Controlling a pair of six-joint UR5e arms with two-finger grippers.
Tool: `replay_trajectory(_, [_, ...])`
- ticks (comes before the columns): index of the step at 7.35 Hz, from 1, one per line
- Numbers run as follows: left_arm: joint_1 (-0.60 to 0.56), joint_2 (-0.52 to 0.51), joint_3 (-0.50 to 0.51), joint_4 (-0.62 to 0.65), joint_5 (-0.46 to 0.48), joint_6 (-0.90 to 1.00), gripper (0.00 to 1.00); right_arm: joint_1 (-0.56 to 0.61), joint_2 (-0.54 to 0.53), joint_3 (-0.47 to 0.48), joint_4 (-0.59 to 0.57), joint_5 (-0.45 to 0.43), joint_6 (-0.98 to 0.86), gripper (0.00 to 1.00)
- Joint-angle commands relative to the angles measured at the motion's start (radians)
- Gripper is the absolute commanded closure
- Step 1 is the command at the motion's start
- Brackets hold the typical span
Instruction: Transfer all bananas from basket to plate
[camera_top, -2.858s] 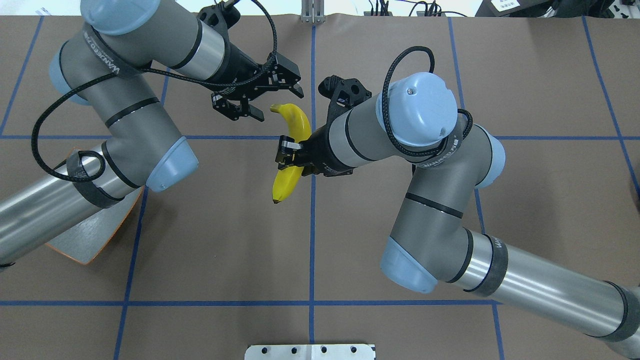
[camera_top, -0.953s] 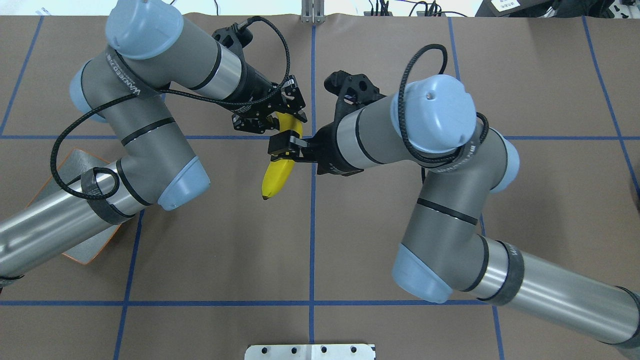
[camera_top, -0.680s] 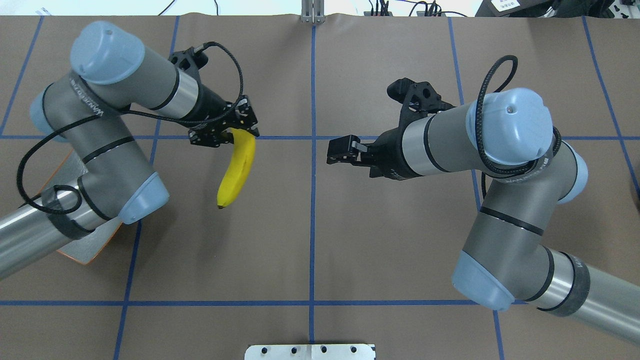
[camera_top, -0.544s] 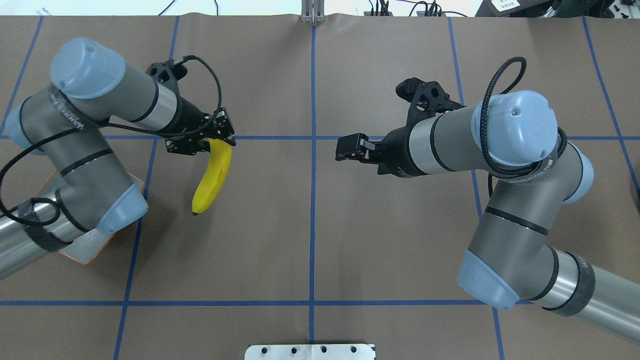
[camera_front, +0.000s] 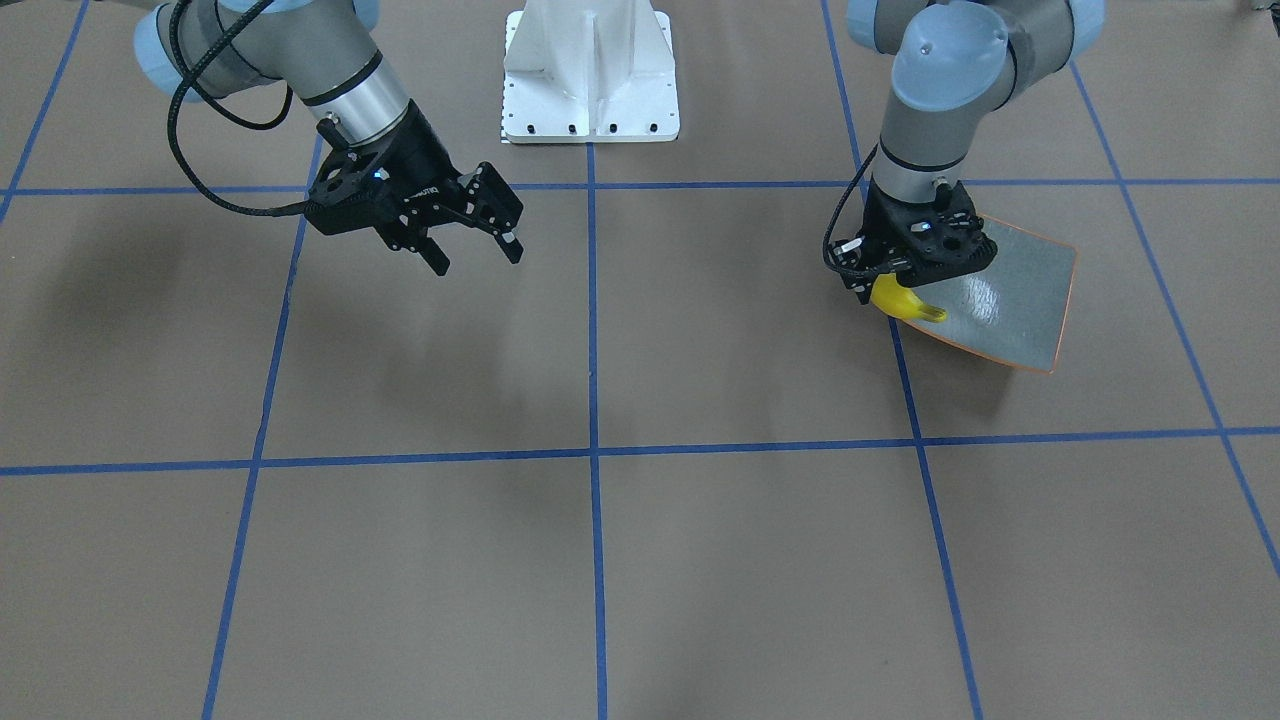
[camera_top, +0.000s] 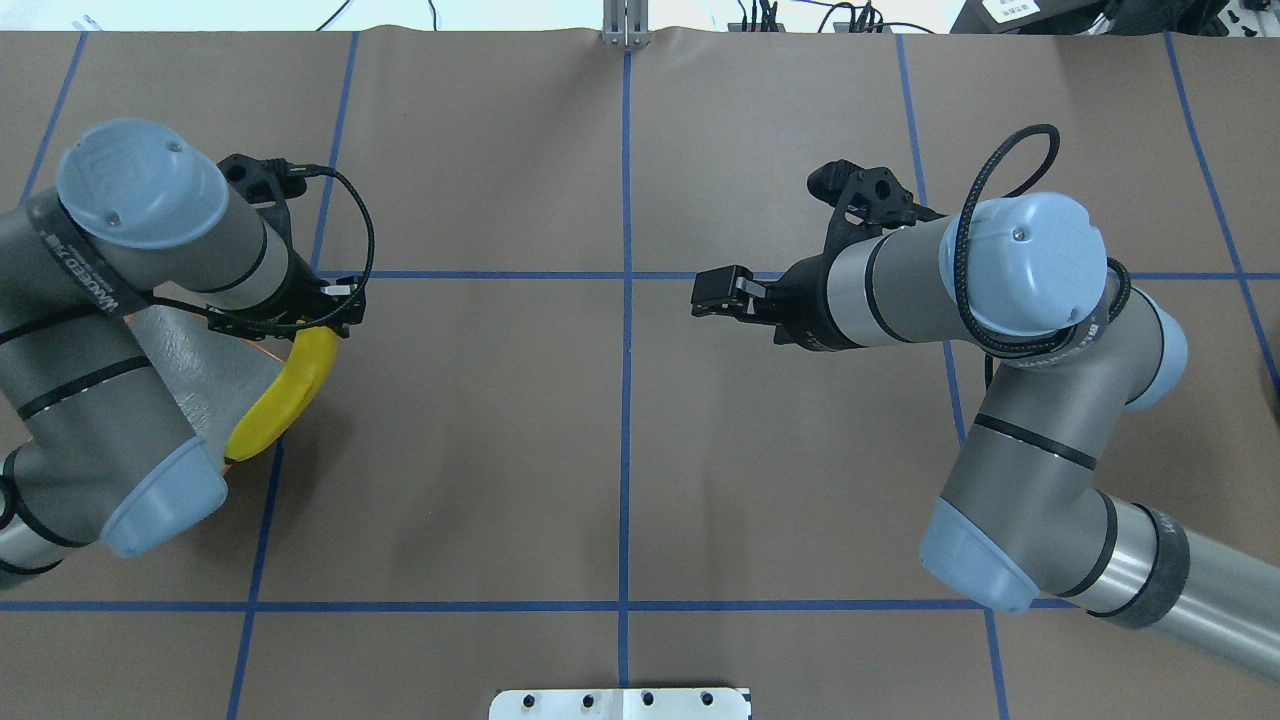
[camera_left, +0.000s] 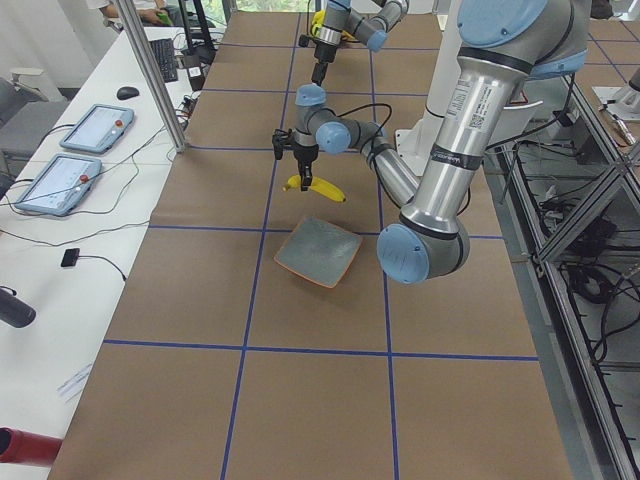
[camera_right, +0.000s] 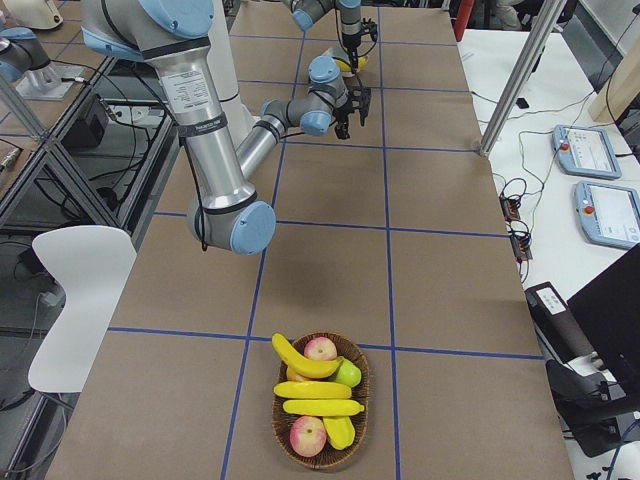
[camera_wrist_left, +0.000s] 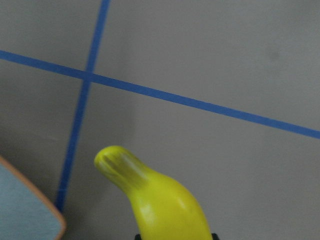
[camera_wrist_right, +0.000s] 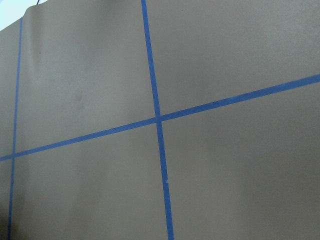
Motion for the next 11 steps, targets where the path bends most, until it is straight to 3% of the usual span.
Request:
replay_trajectory(1, [0.009,0.095,-0.008,0.045,0.095,0.118,1.00,-0.001,-0.003,-0.012,0.000,-0.011,0.001,0.00])
replay_trajectory(3, [0.009,0.151,0.005,0.046,0.095,0.151,1.00,-0.001,-0.004,-0.025,0.000,-0.015,0.003,0.00])
replay_trajectory(9, [-0.009,0.135,0.083,0.052,0.150,0.188,1.00,-0.003,-0.014,-0.053,0.035,-0.018,0.006,0.00])
replay_trajectory(10, [-0.009,0.135,0.088,0.052,0.150,0.188,0.84,-0.003,-0.014,-0.055,0.037,-0.022,0.006,0.00])
replay_trajectory(11, [-0.008,0.137,0.097,0.051,0.152,0.189,0.47,-0.003,-0.015,-0.056,0.035,-0.024,0.006,0.00])
